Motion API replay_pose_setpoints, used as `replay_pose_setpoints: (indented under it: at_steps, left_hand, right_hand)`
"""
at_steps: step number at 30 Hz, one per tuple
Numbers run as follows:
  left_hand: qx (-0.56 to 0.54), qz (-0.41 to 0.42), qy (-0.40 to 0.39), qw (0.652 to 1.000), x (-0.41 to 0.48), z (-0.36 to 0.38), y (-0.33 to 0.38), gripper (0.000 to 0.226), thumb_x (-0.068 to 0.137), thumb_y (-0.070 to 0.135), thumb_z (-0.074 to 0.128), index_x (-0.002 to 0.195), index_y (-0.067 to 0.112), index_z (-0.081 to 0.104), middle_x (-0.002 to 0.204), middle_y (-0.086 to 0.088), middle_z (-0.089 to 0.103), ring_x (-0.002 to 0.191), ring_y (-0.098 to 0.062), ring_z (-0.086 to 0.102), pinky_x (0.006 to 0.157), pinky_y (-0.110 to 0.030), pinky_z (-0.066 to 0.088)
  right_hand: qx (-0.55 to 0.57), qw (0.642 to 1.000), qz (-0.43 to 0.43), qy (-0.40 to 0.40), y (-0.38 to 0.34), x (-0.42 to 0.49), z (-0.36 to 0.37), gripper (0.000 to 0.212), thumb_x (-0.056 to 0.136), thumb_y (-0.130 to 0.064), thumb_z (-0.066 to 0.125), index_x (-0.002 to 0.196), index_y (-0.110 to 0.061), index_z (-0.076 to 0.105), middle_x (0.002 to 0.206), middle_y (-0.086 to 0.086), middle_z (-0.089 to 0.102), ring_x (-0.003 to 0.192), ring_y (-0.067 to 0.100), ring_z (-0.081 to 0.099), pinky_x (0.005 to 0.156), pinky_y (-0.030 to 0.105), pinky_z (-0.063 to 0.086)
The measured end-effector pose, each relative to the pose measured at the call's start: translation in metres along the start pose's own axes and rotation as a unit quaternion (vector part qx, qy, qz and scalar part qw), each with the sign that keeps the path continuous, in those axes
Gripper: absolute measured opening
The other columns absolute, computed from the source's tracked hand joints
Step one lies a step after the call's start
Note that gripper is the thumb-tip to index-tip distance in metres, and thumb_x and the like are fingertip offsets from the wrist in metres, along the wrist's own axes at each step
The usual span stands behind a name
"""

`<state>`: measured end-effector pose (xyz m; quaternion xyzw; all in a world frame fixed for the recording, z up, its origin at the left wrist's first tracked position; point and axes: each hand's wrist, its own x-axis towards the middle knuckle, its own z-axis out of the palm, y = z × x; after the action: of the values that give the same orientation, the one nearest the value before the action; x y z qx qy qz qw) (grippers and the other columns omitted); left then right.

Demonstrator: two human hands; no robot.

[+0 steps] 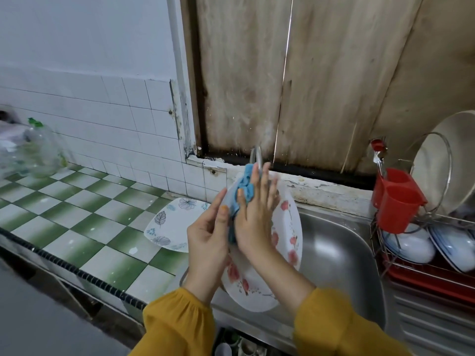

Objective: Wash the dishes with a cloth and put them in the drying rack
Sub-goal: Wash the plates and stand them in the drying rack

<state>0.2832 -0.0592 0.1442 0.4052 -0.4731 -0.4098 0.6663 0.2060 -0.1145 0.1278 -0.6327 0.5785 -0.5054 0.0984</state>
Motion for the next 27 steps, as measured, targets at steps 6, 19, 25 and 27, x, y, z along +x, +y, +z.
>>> replay_pose_setpoints:
  at_steps: [6,19,25,27]
  left_hand:
    - [-0.015,-0.001,0.076,0.997,0.022,-0.026,0.006,0.033,0.101,0.017,0.046,0.128,0.008,0.061,0.098,0.021,0.073,0.105,-0.001,0.065,0.087,-0.02,0.054]
    - [0.037,0.058,0.001,0.998,0.011,-0.016,0.013,0.033,0.099,0.008,0.045,0.125,-0.006,0.059,0.09,0.038,0.066,0.093,0.017,0.061,0.077,-0.005,0.047]
    - [0.009,0.041,0.074,0.996,0.028,-0.049,0.015,0.025,0.094,0.025,0.052,0.111,0.033,0.069,0.092,0.018,0.072,0.094,0.003,0.065,0.092,-0.031,0.052]
    - [0.005,0.032,0.053,0.998,0.023,-0.046,0.014,0.026,0.091,0.028,0.052,0.103,0.033,0.074,0.106,0.019,0.072,0.104,0.003,0.063,0.092,-0.031,0.052]
  right_hand:
    - [-0.08,0.958,-0.237,-0.138,0.028,-0.061,0.0,0.064,0.099,-0.037,0.028,0.153,-0.042,-0.007,0.163,-0.015,-0.009,0.15,0.021,-0.014,0.121,0.043,-0.009]
    - [0.031,0.989,-0.144,-0.015,0.012,-0.021,0.014,0.058,0.102,-0.044,0.019,0.156,-0.027,0.005,0.164,0.002,-0.007,0.15,0.029,-0.011,0.12,0.052,-0.008]
    - [-0.092,0.977,-0.191,-0.039,0.081,-0.039,0.015,0.069,0.091,-0.042,0.041,0.152,-0.047,0.009,0.164,-0.009,-0.003,0.15,0.028,-0.009,0.115,0.058,0.009]
    - [-0.064,0.995,-0.057,0.041,0.082,-0.012,0.007,0.067,0.09,-0.041,0.039,0.149,-0.054,0.009,0.162,-0.012,-0.012,0.149,0.025,-0.014,0.114,0.058,0.012]
